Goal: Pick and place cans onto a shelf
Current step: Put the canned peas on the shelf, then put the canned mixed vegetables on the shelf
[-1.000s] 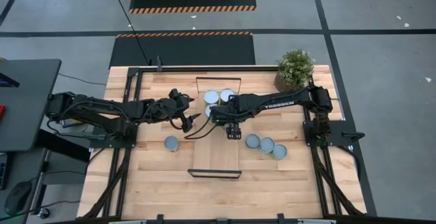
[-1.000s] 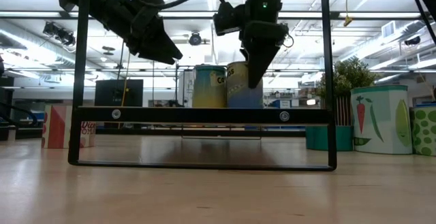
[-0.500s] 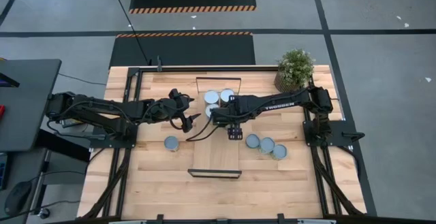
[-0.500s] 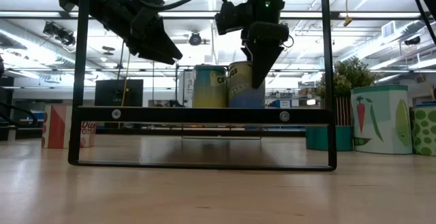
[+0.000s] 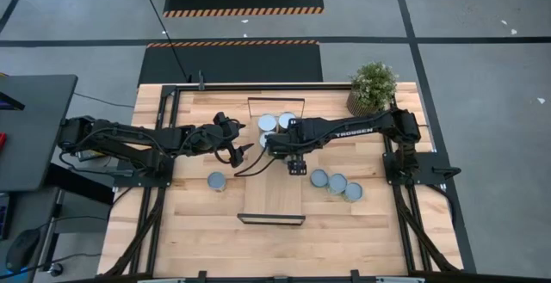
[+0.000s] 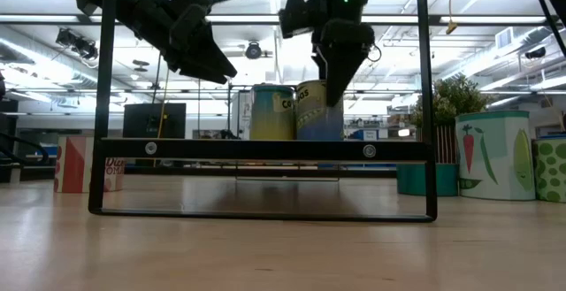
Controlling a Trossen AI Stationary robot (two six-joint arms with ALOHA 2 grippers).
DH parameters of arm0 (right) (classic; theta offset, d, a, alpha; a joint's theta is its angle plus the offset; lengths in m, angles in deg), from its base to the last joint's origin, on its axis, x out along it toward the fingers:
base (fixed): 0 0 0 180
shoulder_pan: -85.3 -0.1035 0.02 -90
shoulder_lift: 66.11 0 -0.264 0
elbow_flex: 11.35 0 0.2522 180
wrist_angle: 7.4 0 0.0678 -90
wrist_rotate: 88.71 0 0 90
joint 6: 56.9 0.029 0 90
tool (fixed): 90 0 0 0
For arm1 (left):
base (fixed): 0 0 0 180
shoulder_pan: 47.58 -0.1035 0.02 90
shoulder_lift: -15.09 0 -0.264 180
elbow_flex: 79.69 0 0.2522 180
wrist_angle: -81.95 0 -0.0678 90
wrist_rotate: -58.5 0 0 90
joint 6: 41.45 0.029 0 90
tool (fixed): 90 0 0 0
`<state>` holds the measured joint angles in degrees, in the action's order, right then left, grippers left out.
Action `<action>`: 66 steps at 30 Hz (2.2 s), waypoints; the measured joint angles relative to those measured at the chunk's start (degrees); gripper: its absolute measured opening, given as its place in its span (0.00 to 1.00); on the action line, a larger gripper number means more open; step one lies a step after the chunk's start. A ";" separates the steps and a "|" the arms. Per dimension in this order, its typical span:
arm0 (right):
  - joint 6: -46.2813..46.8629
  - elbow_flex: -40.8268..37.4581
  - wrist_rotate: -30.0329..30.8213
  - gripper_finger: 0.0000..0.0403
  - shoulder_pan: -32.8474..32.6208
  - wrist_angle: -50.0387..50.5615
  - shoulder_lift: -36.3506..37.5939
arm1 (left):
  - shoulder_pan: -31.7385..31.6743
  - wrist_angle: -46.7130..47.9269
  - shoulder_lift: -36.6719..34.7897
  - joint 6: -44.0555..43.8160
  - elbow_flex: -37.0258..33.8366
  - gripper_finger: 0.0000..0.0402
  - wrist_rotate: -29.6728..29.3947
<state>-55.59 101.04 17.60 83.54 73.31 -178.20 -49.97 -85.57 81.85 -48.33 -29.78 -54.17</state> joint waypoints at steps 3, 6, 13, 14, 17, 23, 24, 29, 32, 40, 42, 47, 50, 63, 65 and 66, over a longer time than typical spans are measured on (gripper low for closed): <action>0.01 1.85 1.40 0.99 -0.82 0.96 0.04 | 0.00 0.00 0.00 0.04 0.00 0.86 0.00; -0.72 3.16 3.07 0.99 -1.25 1.31 0.04 | 0.00 0.00 0.00 0.04 0.00 0.86 0.00; -1.32 3.60 5.01 0.99 -1.07 1.23 0.04 | 0.00 0.02 0.00 0.09 -0.04 0.86 0.00; -1.40 3.60 6.02 0.99 -1.07 1.21 0.04 | 0.00 0.02 0.00 0.09 -0.04 0.86 0.00; -1.53 3.60 8.90 0.99 -1.07 1.19 0.04 | 0.00 0.02 0.00 0.03 -0.04 0.86 0.00; -1.81 3.60 11.46 0.99 -1.07 1.15 0.04 | 0.00 0.02 0.00 0.02 -0.04 0.86 0.00; -1.91 3.60 11.62 0.99 -1.07 1.05 0.04 | 0.00 0.02 0.00 0.02 -0.04 0.86 0.00; -1.96 3.60 12.56 0.99 -1.07 0.68 0.04 | 0.00 0.02 0.00 0.07 -0.04 0.86 0.00; -2.38 3.60 12.63 0.99 -1.20 0.45 0.04 | 0.00 0.02 0.00 0.11 -0.04 0.86 0.02; -1.04 3.60 12.72 0.99 -3.80 1.21 2.12 | 0.00 1.04 0.00 -0.24 -0.04 0.86 0.02; 0.12 3.60 12.70 0.99 -4.70 2.65 3.21 | 0.00 1.18 0.00 -0.26 -0.04 0.86 0.02; 3.01 1.64 12.53 0.99 -5.97 3.81 6.43 | 0.00 1.17 0.00 -0.34 -0.04 0.86 0.01; 4.64 -2.47 12.58 0.99 -6.35 2.79 8.68 | 0.00 1.16 0.00 -0.37 -0.04 0.86 0.02; 8.61 -22.19 -1.63 0.99 -7.81 -7.46 17.46 | 0.00 1.14 0.00 -0.35 -0.04 0.86 0.01; 10.21 -23.85 -3.30 0.99 -8.98 -8.10 18.26 | 0.00 1.14 0.00 -0.41 -0.04 0.86 0.00; 11.15 -24.55 -3.72 0.99 -9.66 -8.15 18.53 | 0.00 1.12 0.00 -0.42 -0.04 0.86 0.02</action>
<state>-44.44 76.49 13.88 73.88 65.15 -159.67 -49.97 -84.45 81.85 -48.74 -29.83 -54.15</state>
